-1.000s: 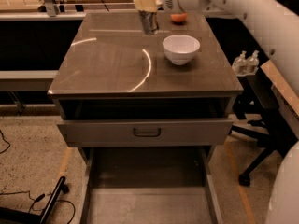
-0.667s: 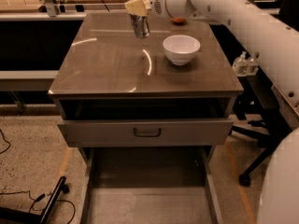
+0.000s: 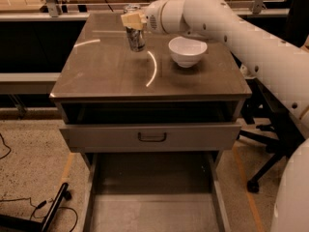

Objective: Pick redbull can from white bowl and place on counter

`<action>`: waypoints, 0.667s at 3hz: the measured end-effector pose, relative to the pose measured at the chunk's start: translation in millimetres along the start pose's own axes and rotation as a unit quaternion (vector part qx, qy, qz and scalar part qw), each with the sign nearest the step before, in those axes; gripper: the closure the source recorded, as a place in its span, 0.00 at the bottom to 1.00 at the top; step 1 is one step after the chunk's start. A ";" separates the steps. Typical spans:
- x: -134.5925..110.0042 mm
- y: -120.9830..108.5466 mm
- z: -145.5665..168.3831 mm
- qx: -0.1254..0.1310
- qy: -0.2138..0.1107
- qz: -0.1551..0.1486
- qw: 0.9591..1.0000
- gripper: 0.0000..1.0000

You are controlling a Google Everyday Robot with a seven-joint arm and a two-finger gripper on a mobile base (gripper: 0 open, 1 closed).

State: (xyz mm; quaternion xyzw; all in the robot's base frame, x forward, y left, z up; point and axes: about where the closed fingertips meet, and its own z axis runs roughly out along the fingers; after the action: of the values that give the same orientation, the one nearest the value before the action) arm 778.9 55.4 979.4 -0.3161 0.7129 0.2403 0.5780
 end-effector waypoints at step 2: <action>33.8 8.1 9.4 -0.007 -0.024 0.030 0.999 1.00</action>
Offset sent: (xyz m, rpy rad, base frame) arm -0.0041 0.0041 -0.0485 0.1178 -0.0075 -0.0018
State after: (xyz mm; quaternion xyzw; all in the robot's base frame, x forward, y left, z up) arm 774.9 61.8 944.2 -0.2931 0.7063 0.2701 0.5850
